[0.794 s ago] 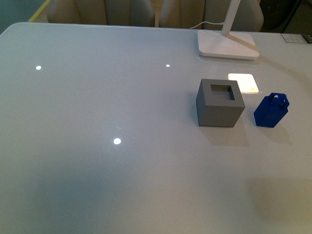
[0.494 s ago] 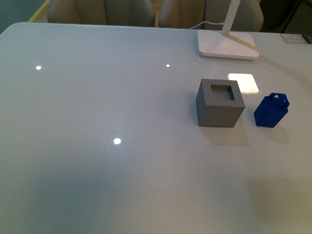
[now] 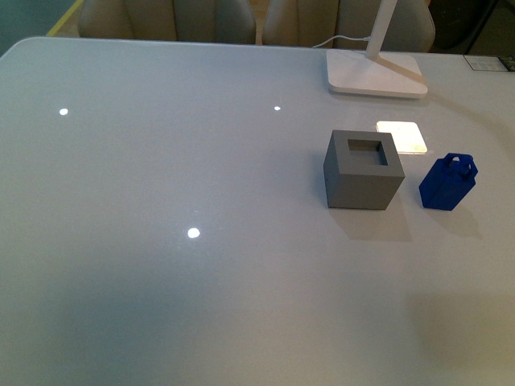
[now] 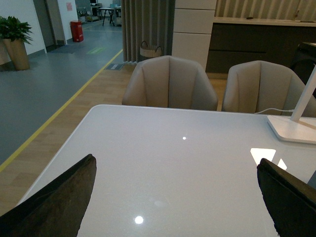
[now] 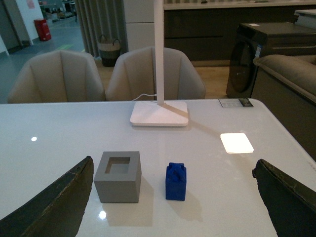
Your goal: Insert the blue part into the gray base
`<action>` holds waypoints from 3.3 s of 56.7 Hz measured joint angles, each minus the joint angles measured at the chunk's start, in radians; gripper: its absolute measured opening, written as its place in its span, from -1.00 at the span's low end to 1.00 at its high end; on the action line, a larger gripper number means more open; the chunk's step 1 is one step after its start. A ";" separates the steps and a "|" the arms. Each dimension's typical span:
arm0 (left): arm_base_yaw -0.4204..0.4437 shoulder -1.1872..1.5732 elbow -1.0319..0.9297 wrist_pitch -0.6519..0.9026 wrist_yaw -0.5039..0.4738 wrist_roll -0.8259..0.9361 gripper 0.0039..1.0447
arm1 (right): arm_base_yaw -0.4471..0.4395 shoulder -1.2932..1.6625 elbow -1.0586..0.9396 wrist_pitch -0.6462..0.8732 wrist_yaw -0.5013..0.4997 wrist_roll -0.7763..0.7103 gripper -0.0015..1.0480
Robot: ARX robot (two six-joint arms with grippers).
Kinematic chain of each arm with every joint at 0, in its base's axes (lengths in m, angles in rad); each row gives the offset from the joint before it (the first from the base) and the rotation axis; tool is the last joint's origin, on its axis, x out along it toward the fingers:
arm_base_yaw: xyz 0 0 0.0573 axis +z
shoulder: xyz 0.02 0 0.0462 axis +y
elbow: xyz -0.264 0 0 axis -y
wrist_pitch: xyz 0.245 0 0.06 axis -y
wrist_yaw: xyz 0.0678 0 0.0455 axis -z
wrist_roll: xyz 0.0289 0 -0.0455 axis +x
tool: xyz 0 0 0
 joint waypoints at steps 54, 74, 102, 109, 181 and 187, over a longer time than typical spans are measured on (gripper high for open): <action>0.000 0.000 0.000 0.000 0.000 0.000 0.86 | -0.117 1.921 0.912 0.188 -0.073 -0.084 0.83; 0.000 0.000 0.000 0.000 0.000 0.000 0.86 | -0.075 2.123 1.086 0.145 -0.007 0.048 0.83; 0.000 0.000 0.000 0.000 0.000 0.000 0.86 | -0.034 2.243 1.203 0.120 0.021 0.114 0.82; 0.000 0.000 0.000 0.000 0.000 0.000 0.86 | -0.031 2.255 1.205 0.120 0.033 0.120 0.52; 0.000 0.000 0.000 0.000 0.000 0.000 0.86 | 0.210 1.984 1.184 -0.019 -0.022 0.288 -0.15; 0.000 0.000 0.000 0.000 0.000 0.000 0.86 | 0.209 2.008 1.204 -0.029 -0.013 0.298 -0.15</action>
